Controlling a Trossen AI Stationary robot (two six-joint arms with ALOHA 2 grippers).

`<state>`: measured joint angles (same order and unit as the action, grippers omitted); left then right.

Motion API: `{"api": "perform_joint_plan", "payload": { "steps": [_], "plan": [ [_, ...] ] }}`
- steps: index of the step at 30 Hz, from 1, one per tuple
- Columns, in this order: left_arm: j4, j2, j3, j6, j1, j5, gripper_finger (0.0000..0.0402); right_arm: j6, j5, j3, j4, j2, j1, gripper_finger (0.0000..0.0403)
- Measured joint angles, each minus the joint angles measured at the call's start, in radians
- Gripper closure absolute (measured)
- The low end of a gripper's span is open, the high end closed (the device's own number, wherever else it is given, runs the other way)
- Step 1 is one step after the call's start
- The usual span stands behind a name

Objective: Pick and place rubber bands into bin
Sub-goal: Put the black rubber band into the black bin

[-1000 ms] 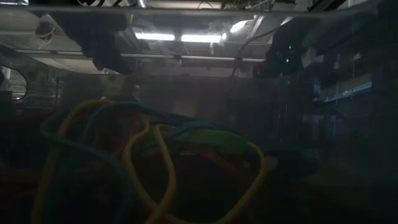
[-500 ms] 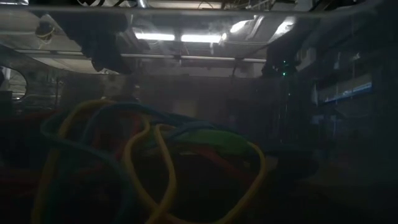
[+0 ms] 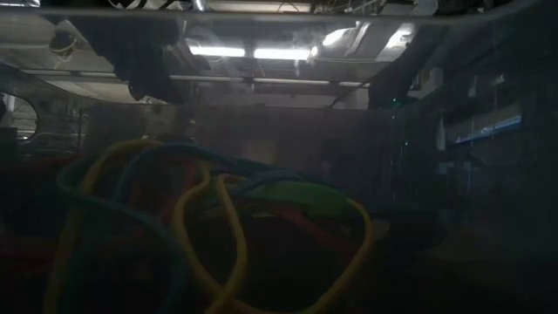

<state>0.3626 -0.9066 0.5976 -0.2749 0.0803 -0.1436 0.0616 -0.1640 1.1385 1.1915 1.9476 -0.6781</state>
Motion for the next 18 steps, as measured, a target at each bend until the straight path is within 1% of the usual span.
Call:
{"api": "perform_joint_plan", "payload": {
  "steps": [8, 9, 12, 18],
  "plan": [
    [0.0, 0.0, 0.0, -0.001, 0.0, 0.0, 0.04, -0.005, 0.008, 0.0, 0.005, 0.0, 0.0, 0.0389],
    [0.0, 0.0, 0.0, -0.001, 0.0, 0.0, 0.04, -0.005, 0.008, 0.0, 0.007, -0.002, 0.0, 0.0394],
    [0.0, 0.0, 0.0, -0.001, 0.0, 0.0, 0.04, -0.015, 0.008, 0.0, 0.008, -0.028, 0.0, 0.0387],
    [0.0, 0.0, 0.0, -0.001, 0.0, 0.0, 0.04, -0.044, 0.008, 0.0, 0.026, -0.139, 0.0, 0.0397]
  ]
}}
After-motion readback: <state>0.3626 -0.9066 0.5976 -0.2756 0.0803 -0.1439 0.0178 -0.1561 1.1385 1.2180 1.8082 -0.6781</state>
